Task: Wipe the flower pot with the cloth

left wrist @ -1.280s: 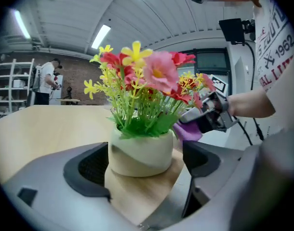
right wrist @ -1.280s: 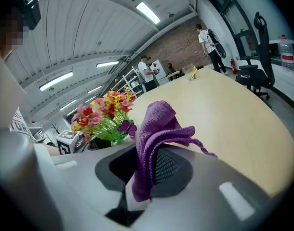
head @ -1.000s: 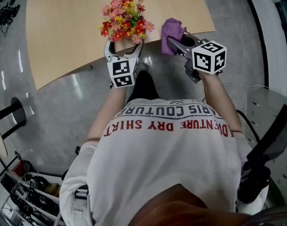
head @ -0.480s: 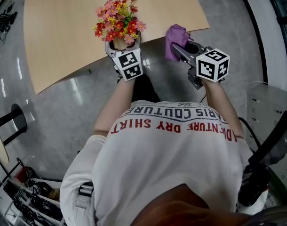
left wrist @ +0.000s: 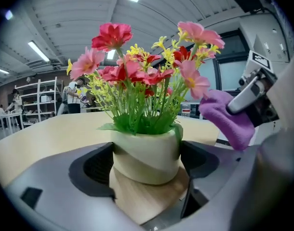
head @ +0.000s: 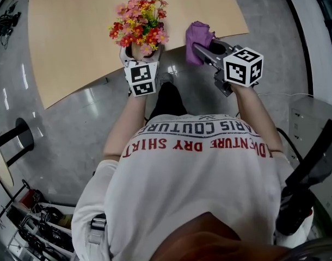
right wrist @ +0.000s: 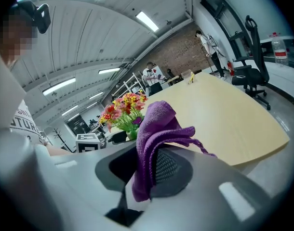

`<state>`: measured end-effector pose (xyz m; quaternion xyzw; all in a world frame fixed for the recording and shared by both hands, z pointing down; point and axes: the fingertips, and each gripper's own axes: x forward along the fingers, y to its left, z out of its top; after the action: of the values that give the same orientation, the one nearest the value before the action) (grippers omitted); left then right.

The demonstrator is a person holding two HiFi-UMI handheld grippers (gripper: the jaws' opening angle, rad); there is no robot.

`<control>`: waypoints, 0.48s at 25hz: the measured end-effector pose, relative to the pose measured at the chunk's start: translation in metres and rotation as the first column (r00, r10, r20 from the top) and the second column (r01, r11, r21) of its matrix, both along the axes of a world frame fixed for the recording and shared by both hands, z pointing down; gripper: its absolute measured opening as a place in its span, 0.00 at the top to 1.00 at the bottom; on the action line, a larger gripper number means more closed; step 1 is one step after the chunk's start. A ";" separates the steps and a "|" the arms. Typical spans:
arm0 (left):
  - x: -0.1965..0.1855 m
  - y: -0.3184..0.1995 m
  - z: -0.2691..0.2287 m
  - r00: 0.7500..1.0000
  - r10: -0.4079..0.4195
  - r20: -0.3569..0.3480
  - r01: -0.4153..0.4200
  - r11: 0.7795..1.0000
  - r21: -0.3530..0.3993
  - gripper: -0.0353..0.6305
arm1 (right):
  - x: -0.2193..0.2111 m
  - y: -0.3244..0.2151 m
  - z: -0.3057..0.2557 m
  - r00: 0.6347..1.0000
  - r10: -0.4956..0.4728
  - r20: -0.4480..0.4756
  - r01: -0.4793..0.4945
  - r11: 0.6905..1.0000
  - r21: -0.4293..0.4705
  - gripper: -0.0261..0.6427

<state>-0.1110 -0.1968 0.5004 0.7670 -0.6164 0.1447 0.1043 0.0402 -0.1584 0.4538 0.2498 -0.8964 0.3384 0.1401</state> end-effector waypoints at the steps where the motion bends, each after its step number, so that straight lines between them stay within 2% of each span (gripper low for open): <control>1: 0.000 0.002 -0.001 1.000 0.027 0.000 -0.027 1.000 -0.001 0.28 | -0.007 -0.004 -0.002 1.000 -0.006 0.006 0.006 1.000 0.002 0.90; 7: -0.012 0.002 0.007 0.991 0.129 0.029 -0.126 0.988 -0.088 0.29 | -0.047 -0.035 0.002 0.998 -0.040 0.043 0.040 0.999 0.002 0.90; 12: -0.006 0.013 0.011 0.974 0.222 0.033 -0.216 0.967 -0.139 0.29 | -0.056 -0.043 0.006 0.996 -0.061 0.058 0.061 0.998 -0.001 0.90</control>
<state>-0.1170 -0.1841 0.5109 0.8179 -0.5190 0.2148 0.1242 -0.0160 -0.2012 0.4600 0.2122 -0.9067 0.3424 0.1249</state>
